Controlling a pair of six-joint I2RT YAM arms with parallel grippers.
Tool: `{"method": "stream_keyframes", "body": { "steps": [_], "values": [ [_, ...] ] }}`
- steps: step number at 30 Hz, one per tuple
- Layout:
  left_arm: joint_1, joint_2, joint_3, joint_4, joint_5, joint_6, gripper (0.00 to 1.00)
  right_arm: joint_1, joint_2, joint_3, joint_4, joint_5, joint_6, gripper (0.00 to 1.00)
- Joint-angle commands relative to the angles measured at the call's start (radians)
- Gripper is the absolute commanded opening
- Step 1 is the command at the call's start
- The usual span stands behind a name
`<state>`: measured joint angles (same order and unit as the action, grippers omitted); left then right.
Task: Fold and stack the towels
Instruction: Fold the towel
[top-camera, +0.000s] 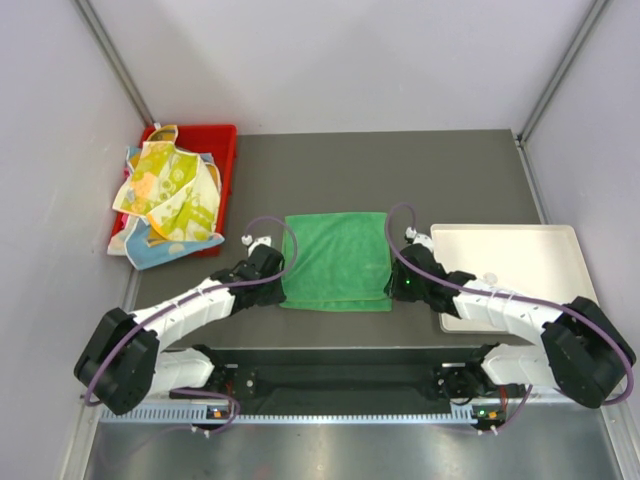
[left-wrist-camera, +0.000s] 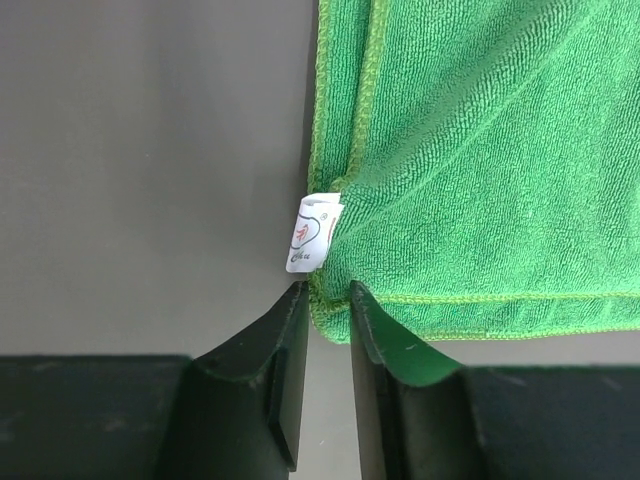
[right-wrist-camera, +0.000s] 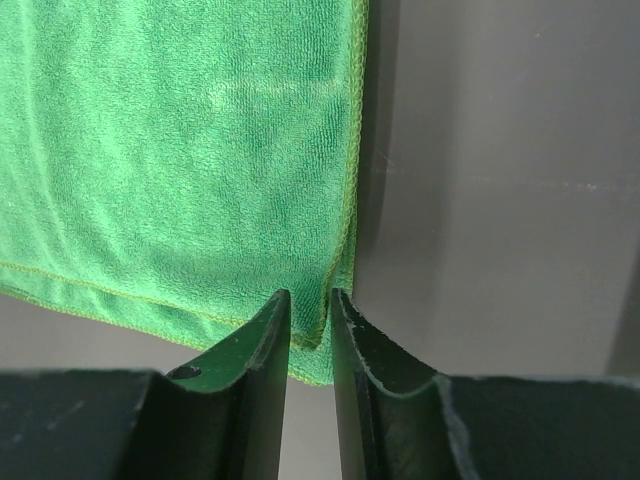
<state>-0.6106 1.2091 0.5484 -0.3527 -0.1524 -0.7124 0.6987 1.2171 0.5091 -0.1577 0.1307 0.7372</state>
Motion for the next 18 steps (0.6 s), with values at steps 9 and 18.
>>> {"method": "stream_keyframes", "body": {
  "steps": [9, 18],
  "values": [
    [-0.005, -0.022, 0.051, -0.018, -0.033, 0.011, 0.20, 0.021, -0.034, 0.009, 0.004, 0.015, 0.002, 0.17],
    [-0.005, -0.026, 0.067, -0.042, -0.041, 0.028, 0.13, 0.021, -0.047, 0.014, -0.003, 0.015, 0.001, 0.11]
  ]
}}
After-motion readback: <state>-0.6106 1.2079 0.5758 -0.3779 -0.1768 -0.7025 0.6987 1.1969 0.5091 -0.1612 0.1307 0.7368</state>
